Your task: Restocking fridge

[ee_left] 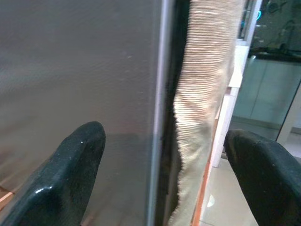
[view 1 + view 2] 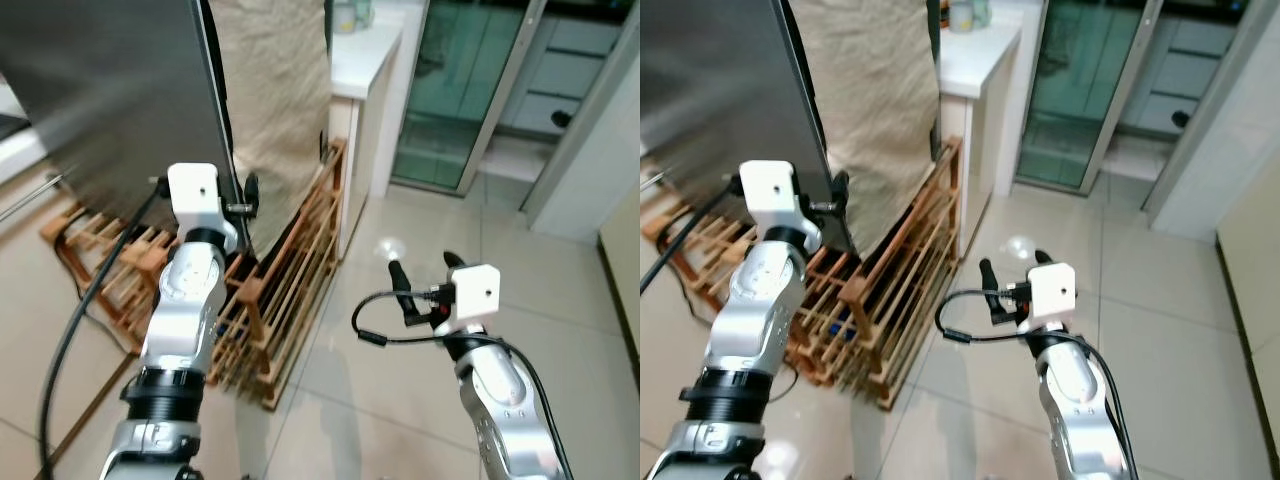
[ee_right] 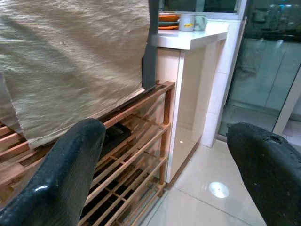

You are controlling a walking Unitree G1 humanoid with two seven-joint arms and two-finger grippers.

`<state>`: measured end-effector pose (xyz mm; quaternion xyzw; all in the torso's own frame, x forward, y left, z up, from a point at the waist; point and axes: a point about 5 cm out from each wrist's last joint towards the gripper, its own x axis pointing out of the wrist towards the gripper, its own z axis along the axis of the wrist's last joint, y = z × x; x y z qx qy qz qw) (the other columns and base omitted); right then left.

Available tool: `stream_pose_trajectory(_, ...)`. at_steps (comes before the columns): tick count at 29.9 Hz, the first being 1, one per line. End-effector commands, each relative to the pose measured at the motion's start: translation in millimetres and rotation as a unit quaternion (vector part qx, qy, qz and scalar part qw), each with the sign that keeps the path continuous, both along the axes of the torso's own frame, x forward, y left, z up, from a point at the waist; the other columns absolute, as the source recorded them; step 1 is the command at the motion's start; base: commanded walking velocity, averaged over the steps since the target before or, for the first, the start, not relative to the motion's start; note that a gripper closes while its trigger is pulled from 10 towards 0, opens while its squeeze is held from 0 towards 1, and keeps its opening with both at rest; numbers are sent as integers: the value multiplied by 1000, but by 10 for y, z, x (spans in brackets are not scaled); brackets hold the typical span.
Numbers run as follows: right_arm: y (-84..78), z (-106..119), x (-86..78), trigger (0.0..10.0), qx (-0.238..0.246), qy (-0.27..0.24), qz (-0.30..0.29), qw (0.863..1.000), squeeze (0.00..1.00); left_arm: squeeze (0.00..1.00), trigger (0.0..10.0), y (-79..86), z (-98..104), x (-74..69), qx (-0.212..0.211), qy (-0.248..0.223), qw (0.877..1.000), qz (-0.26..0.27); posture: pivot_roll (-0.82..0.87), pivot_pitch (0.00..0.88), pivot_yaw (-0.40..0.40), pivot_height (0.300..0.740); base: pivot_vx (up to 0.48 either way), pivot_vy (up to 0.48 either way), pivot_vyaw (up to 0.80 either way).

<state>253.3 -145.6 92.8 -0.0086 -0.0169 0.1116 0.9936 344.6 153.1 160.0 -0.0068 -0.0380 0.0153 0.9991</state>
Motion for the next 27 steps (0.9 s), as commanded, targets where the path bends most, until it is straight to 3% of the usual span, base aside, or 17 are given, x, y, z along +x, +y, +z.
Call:
stream_pose_trajectory(1, 14, 30, -10, 10000, 1, -3, 4, 1000, 0, 0, 10000, -49, 26, 50, -6, -4, 1000, -1, -108, 0, 4, 740, 0, 0, 0)
stream_pose_trajectory(6, 34, 22, -29, 10000, 1, -2, 6, 1000, 0, 0, 10000, -243, 49, 151, 1, -8, 999, -38, -119, 0, 7, 740, 0, 0, 0)
stream_pose_trajectory(11, 39, 30, -32, 10000, -1, -5, 8, 1000, 0, 0, 10000, -288, 48, 200, 14, -6, 998, -59, -124, 0, 14, 740, 0, 0, 0)
stream_pose_trajectory(15, 57, 6, -46, 10000, -1, -2, 9, 1000, 0, 0, 10000, -458, 127, 296, 17, -14, 996, -87, -135, 0, 24, 740, 0, 0, 0)
stream_pose_trajectory(27, 34, -36, -120, 10000, -3, 6, 1, 1000, 0, 0, 10000, -541, 334, 410, -1, -48, 995, -87, -163, 0, 40, 740, 0, 0, 0)
